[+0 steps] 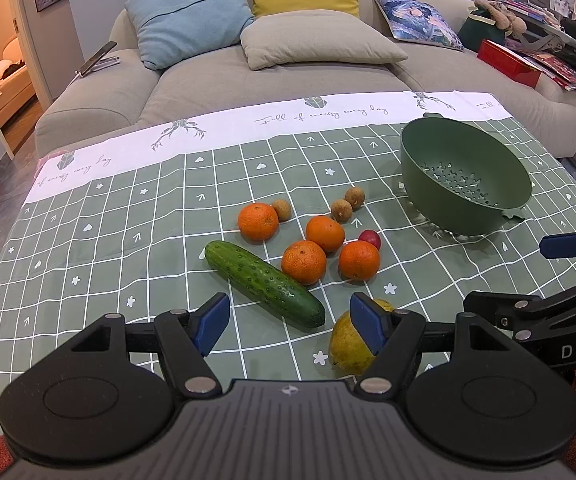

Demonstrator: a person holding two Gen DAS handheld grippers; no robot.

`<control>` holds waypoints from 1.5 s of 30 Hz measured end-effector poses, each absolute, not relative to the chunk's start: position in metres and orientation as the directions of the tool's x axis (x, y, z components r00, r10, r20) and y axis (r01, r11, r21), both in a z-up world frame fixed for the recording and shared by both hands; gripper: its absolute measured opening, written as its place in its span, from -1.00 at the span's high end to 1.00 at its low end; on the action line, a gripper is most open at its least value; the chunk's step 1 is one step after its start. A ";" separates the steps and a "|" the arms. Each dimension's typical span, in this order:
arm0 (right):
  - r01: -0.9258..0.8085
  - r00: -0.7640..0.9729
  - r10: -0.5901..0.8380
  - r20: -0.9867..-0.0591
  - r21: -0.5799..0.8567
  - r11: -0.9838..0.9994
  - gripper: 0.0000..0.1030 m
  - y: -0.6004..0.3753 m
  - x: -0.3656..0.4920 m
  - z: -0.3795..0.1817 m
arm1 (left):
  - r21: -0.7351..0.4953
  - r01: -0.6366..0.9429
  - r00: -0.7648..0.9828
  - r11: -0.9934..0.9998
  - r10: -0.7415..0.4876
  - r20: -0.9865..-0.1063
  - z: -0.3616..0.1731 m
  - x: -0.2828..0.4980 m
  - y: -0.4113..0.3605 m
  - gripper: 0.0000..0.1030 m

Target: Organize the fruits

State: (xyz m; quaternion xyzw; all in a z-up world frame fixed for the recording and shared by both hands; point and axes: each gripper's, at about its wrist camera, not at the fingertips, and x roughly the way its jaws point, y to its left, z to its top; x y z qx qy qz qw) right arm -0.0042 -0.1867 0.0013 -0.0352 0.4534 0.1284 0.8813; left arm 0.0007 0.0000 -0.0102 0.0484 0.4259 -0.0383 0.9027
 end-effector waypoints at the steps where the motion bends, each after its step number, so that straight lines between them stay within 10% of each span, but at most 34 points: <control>1: -0.259 0.555 0.195 -0.809 0.055 0.964 -0.91 -0.187 -0.005 0.001 | 0.055 0.110 0.634 0.992 -0.028 -0.773 -0.010 0.001 0.000 -0.58; 45: -0.394 0.331 0.324 -0.886 0.182 0.901 -0.71 -0.130 0.039 -0.057 | -0.089 0.038 0.524 0.995 -0.096 -0.846 -0.033 0.028 0.034 -0.32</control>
